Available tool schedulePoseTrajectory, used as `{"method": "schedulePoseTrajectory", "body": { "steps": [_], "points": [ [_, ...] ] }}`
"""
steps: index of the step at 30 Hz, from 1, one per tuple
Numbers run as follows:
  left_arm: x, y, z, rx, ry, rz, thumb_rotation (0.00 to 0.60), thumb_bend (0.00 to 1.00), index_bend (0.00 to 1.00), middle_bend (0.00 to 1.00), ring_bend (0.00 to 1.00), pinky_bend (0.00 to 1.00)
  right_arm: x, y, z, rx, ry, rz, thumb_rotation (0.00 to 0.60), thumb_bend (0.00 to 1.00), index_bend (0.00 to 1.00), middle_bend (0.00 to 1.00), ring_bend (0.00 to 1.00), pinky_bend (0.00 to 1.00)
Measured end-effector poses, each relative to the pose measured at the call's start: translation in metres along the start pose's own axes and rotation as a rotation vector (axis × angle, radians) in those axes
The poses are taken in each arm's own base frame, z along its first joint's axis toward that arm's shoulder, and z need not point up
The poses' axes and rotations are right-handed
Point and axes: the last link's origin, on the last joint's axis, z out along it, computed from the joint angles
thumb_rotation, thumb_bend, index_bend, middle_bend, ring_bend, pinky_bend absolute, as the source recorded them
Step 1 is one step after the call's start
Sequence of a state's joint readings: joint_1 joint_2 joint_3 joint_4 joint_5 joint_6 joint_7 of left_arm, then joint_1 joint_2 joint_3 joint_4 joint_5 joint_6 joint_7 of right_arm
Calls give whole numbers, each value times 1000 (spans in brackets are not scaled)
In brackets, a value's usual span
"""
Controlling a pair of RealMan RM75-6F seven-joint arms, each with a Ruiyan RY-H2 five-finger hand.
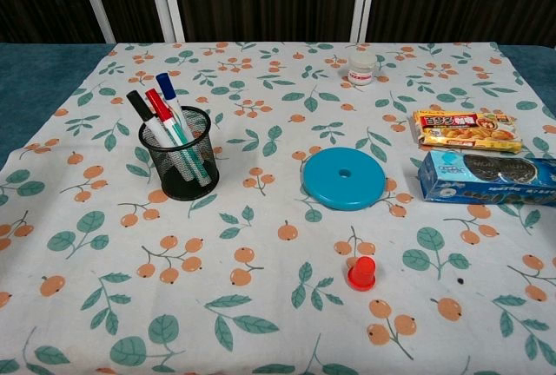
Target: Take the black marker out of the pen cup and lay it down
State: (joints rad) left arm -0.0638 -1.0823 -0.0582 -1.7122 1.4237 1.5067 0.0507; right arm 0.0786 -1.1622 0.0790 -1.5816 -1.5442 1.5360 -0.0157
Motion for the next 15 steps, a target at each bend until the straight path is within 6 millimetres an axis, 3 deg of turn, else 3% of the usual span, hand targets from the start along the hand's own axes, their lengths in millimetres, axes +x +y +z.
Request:
{"method": "schedulePoseTrajectory", "body": {
  "steps": [15],
  "points": [
    [1, -1, 1, 12, 6, -9, 600, 166, 191, 0, 0, 0, 0, 0, 0, -3, -1, -1, 600, 76, 92, 6, 62, 175]
  ]
}}
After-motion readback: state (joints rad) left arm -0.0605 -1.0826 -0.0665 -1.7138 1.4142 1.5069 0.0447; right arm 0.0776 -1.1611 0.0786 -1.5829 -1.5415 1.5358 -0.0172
